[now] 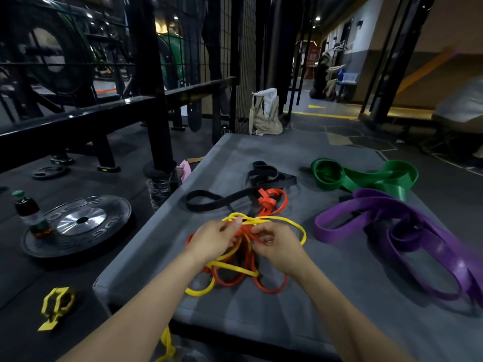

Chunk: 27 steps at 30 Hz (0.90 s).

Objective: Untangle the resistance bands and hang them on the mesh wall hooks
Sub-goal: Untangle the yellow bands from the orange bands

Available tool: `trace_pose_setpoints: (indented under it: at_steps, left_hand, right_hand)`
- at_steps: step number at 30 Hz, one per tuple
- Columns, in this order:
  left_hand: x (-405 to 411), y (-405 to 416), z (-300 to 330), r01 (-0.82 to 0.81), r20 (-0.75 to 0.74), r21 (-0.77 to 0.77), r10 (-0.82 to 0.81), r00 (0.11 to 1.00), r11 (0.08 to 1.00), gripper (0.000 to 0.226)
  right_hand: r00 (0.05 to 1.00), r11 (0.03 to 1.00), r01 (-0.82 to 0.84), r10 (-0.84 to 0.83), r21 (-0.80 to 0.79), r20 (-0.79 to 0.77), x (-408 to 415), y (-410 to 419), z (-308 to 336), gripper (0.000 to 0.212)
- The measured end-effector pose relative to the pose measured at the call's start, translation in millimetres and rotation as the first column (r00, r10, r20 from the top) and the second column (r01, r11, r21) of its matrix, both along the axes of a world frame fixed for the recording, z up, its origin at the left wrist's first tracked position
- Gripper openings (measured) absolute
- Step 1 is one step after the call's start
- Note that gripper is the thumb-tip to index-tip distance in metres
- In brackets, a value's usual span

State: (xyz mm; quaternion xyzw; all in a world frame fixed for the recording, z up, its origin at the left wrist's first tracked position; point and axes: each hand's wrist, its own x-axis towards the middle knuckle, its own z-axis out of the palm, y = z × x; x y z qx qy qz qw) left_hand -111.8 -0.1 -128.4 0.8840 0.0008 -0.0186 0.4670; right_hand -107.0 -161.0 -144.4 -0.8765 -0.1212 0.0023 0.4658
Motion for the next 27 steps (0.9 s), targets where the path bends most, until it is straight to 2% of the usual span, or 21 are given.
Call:
trace_pose_setpoints:
  at_steps: [3, 6, 9, 11, 14, 17, 21, 24, 27]
  left_hand:
    - [5.2, -4.6, -0.8, -0.058, -0.126, -0.139, 0.04, 0.991, 0.989, 0.048]
    - [9.2, -9.2, -6.1, -0.164, -0.147, -0.194, 0.137, 0.98, 0.967, 0.039]
    - [11.3, -9.1, -6.9, -0.265, -0.154, -0.255, 0.231, 0.961, 0.93, 0.024]
    - [13.8, -6.2, -6.2, -0.282, -0.165, -0.253, 0.246, 0.955, 0.925, 0.022]
    - [14.3, -2.2, -2.6, -0.236, -0.175, -0.226, 0.199, 0.964, 0.945, 0.018]
    - [13.9, 5.5, -3.1, -0.144, -0.187, -0.298, 0.091, 0.978, 0.944, 0.012]
    - [10.5, 11.9, -2.2, -0.012, -0.191, -0.388, -0.067, 0.979, 0.922, 0.005]
    - [5.3, 11.4, 1.6, 0.034, -0.193, -0.451, -0.135, 0.972, 0.892, 0.014]
    - [1.3, 8.6, 6.7, 0.022, -0.17, -0.46, -0.112, 0.979, 0.888, 0.016]
  right_hand:
    - [0.984, 0.98, -0.16, 0.167, 0.118, -0.053, -7.3, 0.0, 3.5, 0.046]
    - [0.962, 0.956, -0.246, 0.261, 0.162, -0.08, -13.8, -0.5, 6.7, 0.062]
    - [0.948, 0.949, -0.271, 0.292, 0.159, -0.124, -14.3, -2.6, 8.4, 0.058]
    - [0.964, 0.954, -0.211, 0.239, 0.211, -0.118, -11.6, -3.2, 8.9, 0.047]
    - [0.998, 0.959, 0.02, -0.003, 0.283, -0.059, -4.0, -5.7, 10.5, 0.031]
    - [0.993, 0.985, 0.084, -0.095, 0.149, 0.067, -0.9, -4.5, 8.9, 0.032]
    - [0.998, 0.999, -0.008, 0.011, -0.035, 0.068, -1.6, 8.3, 4.0, 0.031]
    - [0.998, 0.999, -0.006, 0.009, -0.053, 0.058, -0.8, 11.5, 4.7, 0.029]
    - [0.994, 0.998, 0.033, -0.028, -0.047, 0.106, 1.3, 11.8, 4.3, 0.015]
